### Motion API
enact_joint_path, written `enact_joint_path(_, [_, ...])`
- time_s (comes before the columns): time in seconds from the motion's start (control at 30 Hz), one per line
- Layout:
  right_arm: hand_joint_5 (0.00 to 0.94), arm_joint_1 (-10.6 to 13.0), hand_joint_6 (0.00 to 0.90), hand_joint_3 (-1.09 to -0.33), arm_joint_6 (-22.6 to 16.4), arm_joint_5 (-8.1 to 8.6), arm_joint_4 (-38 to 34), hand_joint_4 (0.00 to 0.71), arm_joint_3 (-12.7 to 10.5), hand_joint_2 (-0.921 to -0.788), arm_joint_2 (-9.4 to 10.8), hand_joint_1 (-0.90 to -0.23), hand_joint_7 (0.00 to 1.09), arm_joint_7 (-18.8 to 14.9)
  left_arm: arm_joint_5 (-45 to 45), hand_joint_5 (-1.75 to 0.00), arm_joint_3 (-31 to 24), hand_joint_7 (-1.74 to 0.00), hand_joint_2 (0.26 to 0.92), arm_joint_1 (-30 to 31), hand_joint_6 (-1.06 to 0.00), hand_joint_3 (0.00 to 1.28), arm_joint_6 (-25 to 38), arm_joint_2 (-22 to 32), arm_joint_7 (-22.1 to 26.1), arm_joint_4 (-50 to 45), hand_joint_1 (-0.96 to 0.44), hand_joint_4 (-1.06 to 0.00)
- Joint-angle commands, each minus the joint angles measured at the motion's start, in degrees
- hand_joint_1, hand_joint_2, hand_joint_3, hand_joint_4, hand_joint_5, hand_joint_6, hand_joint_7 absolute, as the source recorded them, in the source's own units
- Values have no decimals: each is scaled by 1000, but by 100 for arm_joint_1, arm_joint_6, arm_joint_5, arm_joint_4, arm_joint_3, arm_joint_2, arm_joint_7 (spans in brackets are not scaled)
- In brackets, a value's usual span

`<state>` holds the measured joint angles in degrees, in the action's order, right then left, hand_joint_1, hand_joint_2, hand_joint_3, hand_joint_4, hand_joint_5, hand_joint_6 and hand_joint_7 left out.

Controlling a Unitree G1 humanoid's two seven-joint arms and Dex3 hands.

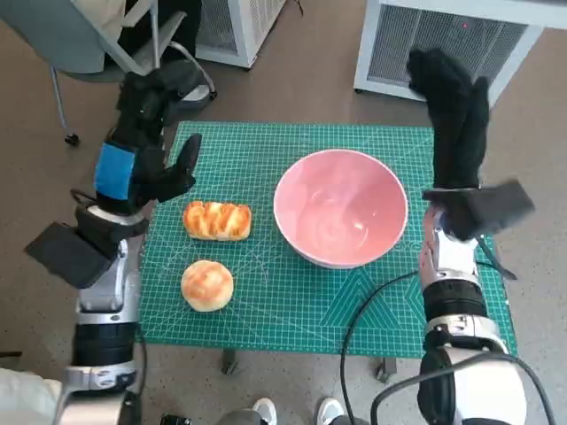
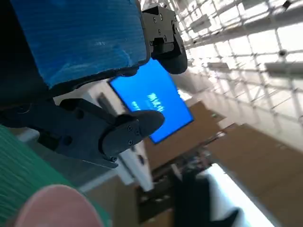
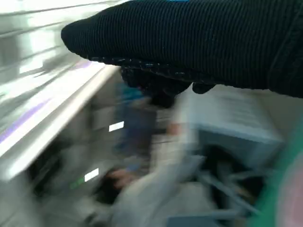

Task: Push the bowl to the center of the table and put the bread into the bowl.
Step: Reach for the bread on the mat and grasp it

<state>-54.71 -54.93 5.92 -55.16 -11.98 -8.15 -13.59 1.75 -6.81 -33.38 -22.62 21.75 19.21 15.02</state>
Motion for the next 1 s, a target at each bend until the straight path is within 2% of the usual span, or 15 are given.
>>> enact_joint_path(0.03, [27, 430, 74, -753, -266, 314, 878, 316, 362, -921, 119, -606, 608, -586, -841, -647, 337, -820, 802, -314, 1, 587, -10, 552, 36, 219, -334, -33])
enact_joint_path(0.2, [25, 619, 78, -742, -225, 545, 1559, 318, 613, -921, 49, -603, 619, -952, -1327, -360, 645, -766, 893, -500, -9, 336, -10, 904, 190, 493, -333, -174])
enact_joint_path(0.3, [25, 736, 78, -737, -65, 656, 1934, 321, 706, -921, 21, -606, 624, -1067, -1440, -266, 796, -704, 910, -587, -30, 283, -4, 1025, 329, 648, -318, -209])
enact_joint_path(0.4, [25, 821, 77, -734, 60, 694, 2158, 323, 742, -921, 6, -609, 629, -1098, -1452, -211, 871, -664, 917, -637, -44, 257, -26, 1076, 399, 743, -308, -229])
enact_joint_path(0.53, [19, 1021, 78, -728, 210, 513, 2730, 313, 790, -921, -70, -633, 638, -987, -1606, -95, 1179, -505, 920, -867, -96, 178, -97, 1218, 761, 1243, -279, -261])
enact_joint_path(0.67, [11, 1121, 75, -725, 307, 417, 2961, 299, 779, -921, -97, -649, 647, -899, -1645, -30, 1355, -370, 915, -1002, -135, 95, 8, 1249, 1019, 1520, -256, -256])
enact_joint_path(0.83, [6, 1174, 59, -721, 326, 336, 3076, 292, 763, -921, -124, -646, 657, -803, -1729, -4, 1619, -155, 834, -1202, -194, 15, 325, 1297, 1497, 1822, -139, -194])
enact_joint_path(1.0, [5, 1182, 49, -722, 360, 291, 3100, 290, 749, -921, -127, -630, 668, -725, -1910, -1, 1897, -65, 788, -1427, -209, 3, 678, 1363, 1997, 2010, -28, -143])
